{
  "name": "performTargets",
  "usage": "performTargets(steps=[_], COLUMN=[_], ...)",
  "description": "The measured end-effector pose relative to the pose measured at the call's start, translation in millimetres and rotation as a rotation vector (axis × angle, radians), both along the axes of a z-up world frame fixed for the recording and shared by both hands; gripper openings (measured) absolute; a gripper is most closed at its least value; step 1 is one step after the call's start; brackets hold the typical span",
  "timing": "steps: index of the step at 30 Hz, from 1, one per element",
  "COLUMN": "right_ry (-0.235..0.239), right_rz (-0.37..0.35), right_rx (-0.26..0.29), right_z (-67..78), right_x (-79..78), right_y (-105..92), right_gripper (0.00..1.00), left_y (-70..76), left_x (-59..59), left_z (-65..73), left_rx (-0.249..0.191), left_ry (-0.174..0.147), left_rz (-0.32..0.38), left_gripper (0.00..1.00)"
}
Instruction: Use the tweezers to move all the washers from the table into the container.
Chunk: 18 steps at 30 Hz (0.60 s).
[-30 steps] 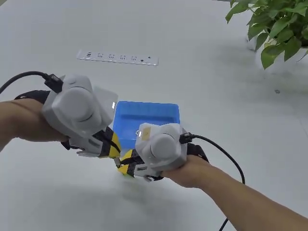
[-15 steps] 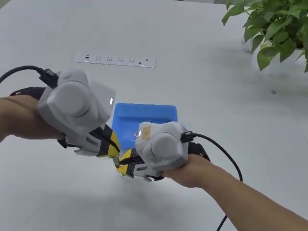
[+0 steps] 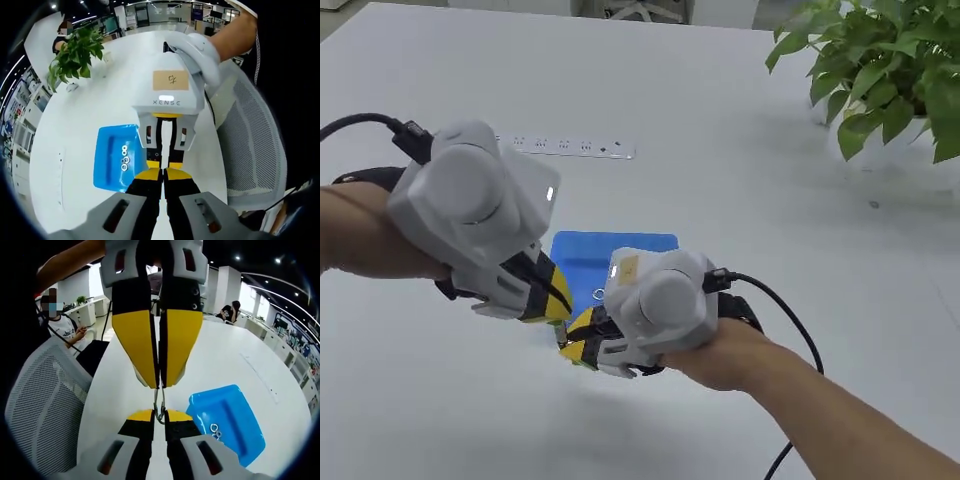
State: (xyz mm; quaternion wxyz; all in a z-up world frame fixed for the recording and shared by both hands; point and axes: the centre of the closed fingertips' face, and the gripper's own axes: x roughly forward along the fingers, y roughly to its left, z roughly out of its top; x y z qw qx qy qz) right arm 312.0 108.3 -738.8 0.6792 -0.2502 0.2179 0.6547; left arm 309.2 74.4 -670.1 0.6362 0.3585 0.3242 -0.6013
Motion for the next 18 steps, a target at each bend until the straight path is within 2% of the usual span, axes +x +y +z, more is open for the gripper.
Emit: performTargets(steps=[15, 18], right_ry=[-0.048, -0.058], right_rz=[-0.007, -0.013], right_rx=[-0.001, -0.001], right_z=[23.0, 27.6], right_x=[17.4, 23.5], right_y=[-5.9, -7.6], right_gripper=[0.09, 0.09], left_y=[-7.5, -9.7], left_x=[13.3, 18.6], left_z=[22.3, 26.7], left_rx=[-0.008, -0.011], left_ry=[-0.026, -0.041], left_rz=[-0.013, -0.016], left_gripper=[0.05, 0.05])
